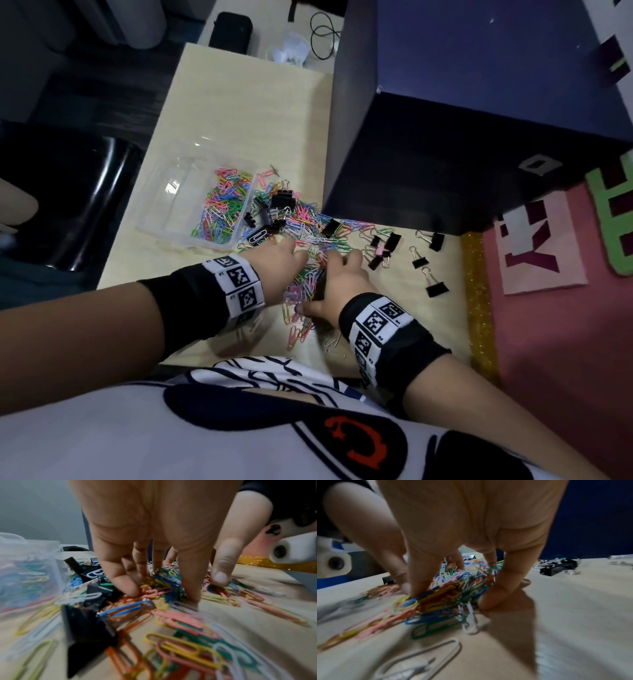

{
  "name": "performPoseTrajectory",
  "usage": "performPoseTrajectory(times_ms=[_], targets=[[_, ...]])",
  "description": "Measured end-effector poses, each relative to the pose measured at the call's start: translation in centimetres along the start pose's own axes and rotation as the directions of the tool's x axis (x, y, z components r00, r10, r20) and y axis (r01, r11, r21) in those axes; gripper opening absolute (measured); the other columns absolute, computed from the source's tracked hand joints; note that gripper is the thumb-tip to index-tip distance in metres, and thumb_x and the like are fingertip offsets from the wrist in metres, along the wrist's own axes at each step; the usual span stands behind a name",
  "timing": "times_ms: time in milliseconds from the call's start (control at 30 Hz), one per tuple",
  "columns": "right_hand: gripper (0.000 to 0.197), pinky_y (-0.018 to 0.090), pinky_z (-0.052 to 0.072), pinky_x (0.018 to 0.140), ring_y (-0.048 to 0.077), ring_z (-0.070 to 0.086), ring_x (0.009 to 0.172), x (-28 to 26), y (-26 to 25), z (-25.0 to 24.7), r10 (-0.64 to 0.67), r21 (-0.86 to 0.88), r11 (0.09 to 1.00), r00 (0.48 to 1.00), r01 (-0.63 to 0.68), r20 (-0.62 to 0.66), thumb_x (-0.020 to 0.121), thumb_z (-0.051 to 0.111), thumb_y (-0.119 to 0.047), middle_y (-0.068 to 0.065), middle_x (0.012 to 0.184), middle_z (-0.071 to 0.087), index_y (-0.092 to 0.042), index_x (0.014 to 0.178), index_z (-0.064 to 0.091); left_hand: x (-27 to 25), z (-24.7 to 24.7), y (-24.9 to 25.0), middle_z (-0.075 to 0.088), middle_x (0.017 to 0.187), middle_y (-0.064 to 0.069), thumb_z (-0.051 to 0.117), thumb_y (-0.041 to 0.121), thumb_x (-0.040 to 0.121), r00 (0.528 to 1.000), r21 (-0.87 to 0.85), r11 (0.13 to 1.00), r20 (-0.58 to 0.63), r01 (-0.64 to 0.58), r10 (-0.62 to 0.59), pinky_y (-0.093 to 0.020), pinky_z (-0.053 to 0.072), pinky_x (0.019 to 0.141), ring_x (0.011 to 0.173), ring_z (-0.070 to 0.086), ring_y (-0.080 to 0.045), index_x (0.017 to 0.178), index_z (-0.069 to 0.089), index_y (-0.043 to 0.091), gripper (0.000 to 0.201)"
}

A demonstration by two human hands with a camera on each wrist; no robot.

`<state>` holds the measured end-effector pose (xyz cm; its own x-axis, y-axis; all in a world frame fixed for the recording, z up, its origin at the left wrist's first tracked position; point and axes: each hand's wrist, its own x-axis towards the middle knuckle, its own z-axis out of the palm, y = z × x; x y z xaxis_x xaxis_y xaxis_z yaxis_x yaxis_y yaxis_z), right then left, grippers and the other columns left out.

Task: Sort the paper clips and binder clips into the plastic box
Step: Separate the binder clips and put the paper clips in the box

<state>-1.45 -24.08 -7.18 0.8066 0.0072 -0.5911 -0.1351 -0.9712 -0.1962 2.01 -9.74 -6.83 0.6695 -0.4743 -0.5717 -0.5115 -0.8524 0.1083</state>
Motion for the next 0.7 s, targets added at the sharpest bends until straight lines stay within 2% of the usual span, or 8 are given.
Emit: performPoseTrajectory(times_ms=[100, 233, 333, 500, 567, 633, 700], targets=[[0.071, 0.038, 0.044, 0.095, 0.034, 0.049, 0.114, 0.5, -0.1, 0.3, -0.073, 0.034, 0.997, 0.994, 0.075, -0.076, 0.082, 0.07, -0.04, 0.012, 0.133, 0.028, -0.02, 0.138, 0.032, 0.5, -0.1, -0.5, 0.048, 0.117, -0.014, 0.063, 0.018, 0.085, 1.0, -0.047, 0.999, -0.026, -0.011, 0.01, -0.042, 0.051, 0.085, 0.105, 0.056, -0.032, 0.123, 0.044, 0.009, 0.043], [0.043, 0.036, 0.049, 0.088, 0.032, 0.054, 0.103, 0.8, 0.3, 0.1, -0.111, 0.077, 0.99, 0.987, 0.12, -0.119, 0.088, 0.06, -0.024, 0.01, 0.124, 0.037, -0.019, 0.128, 0.045, 0.7, -0.3, -0.9, 0.052, 0.116, -0.011, 0.063, 0.023, 0.088, 0.997, -0.066, 0.997, -0.065, -0.037, 0.033, -0.039, 0.05, 0.087, 0.105, 0.058, -0.03, 0.122, 0.048, 0.009, 0.039], [0.038, 0.033, 0.048, 0.085, 0.03, 0.056, 0.099, 1.1, 0.5, -0.4, -0.113, 0.099, 0.987, 0.984, 0.127, -0.136, 0.089, 0.054, -0.015, 0.01, 0.12, 0.044, -0.02, 0.127, 0.052, 0.7, -0.5, -0.9, 0.053, 0.117, -0.009, 0.063, 0.028, 0.088, 0.994, -0.081, 0.995, -0.097, -0.065, 0.057, -0.037, 0.048, 0.086, 0.106, 0.057, -0.029, 0.121, 0.05, 0.011, 0.039], [0.04, 0.028, 0.042, 0.09, 0.028, 0.053, 0.112, 1.8, 0.2, -2.2, -0.061, 0.045, 0.997, 0.994, 0.065, -0.087, 0.09, 0.057, -0.017, 0.011, 0.124, 0.052, -0.019, 0.129, 0.053, 0.2, -1.3, -1.4, 0.055, 0.117, -0.008, 0.06, 0.032, 0.09, 0.988, -0.116, 0.991, -0.147, -0.072, 0.054, -0.036, 0.046, 0.085, 0.107, 0.057, -0.029, 0.119, 0.051, 0.012, 0.036], [0.038, 0.027, 0.043, 0.085, 0.028, 0.054, 0.112, 2.0, -0.1, -2.9, -0.055, 0.001, 0.998, 0.997, 0.055, -0.049, 0.089, 0.058, -0.018, 0.012, 0.122, 0.056, -0.017, 0.127, 0.054, 0.1, -1.7, -1.6, 0.056, 0.117, -0.008, 0.058, 0.032, 0.092, 0.984, -0.121, 0.991, -0.175, -0.064, 0.042, -0.034, 0.044, 0.083, 0.107, 0.056, -0.029, 0.118, 0.052, 0.013, 0.033], [0.03, 0.026, 0.041, 0.077, 0.028, 0.056, 0.106, 2.1, -0.5, -3.4, -0.049, -0.021, 0.999, 0.998, 0.048, -0.04, 0.088, 0.059, -0.018, 0.011, 0.113, 0.062, -0.015, 0.117, 0.058, -0.2, -2.0, -2.1, 0.059, 0.117, -0.008, 0.059, 0.034, 0.091, 0.977, -0.157, 0.986, -0.213, -0.063, 0.028, -0.033, 0.043, 0.084, 0.108, 0.056, -0.028, 0.118, 0.053, 0.014, 0.033], [0.027, 0.025, 0.04, 0.075, 0.027, 0.058, 0.105, 2.0, -0.9, -3.9, -0.046, -0.033, 0.998, 0.998, 0.045, -0.03, 0.088, 0.06, -0.019, 0.009, 0.109, 0.063, -0.013, 0.114, 0.059, -0.7, -2.4, -2.7, 0.061, 0.115, -0.006, 0.061, 0.036, 0.09, 0.964, -0.213, 0.975, -0.267, -0.06, 0.001, -0.032, 0.044, 0.086, 0.107, 0.057, -0.026, 0.117, 0.055, 0.016, 0.035]])
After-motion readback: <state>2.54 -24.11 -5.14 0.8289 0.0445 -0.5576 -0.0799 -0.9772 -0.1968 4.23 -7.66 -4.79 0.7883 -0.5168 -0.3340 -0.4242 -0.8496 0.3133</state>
